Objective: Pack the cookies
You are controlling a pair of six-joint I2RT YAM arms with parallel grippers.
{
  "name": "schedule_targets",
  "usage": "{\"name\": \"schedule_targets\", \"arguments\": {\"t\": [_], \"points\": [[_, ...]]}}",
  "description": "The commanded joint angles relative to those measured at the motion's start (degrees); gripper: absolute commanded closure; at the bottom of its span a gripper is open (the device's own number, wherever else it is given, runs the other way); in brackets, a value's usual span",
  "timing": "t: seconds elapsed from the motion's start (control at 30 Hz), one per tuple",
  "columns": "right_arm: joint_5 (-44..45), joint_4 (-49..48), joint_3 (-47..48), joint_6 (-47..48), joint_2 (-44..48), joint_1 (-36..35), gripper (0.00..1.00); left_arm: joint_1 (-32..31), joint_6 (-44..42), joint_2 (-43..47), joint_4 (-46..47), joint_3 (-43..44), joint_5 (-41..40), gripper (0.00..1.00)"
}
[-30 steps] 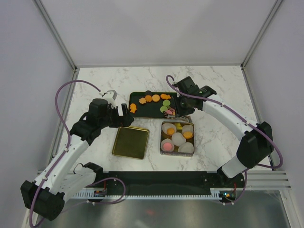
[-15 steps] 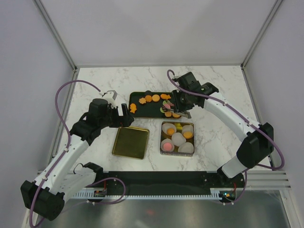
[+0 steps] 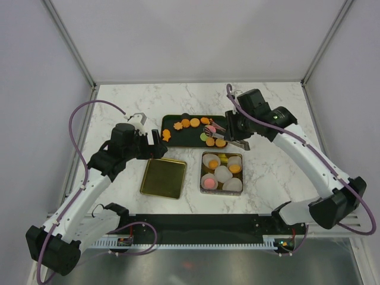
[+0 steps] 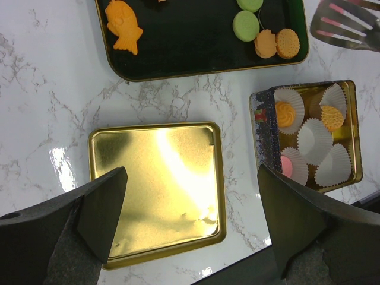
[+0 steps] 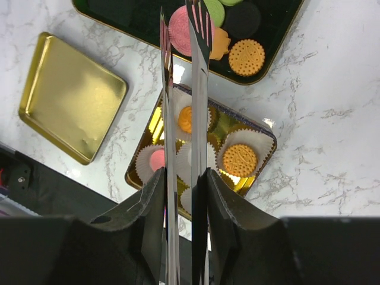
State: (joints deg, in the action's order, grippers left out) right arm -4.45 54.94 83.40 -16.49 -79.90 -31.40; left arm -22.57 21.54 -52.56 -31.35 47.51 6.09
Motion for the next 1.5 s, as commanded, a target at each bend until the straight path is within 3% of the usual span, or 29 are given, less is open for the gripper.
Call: {"name": "schedule_targets", "arguments": {"t": [0.0,0.5,1.13,1.47], "points": [[-3.54,3.85,-2.26,-1.43,6.58,0.28,0.62,0.42,-0.97,0.79,0.42,0.39,-0.29,0.0],[-8.91,13.44,-15.01,-5.31,21.8,0.29,0.62,0.51,-1.06,0.79,0.42,0.57,0.07,0.0],[-9.0,9.49,-21.96,-5.22,22.51,0.37,0.6,0.59,-0.89,0.61,0.42,0.39,0.07,0.0],[-7.42,8.78,-21.26,-4.78,21.36,0.37,0.53,0.59,-0.97,0.44,0.24,0.48,-0.02,0.0]]}}
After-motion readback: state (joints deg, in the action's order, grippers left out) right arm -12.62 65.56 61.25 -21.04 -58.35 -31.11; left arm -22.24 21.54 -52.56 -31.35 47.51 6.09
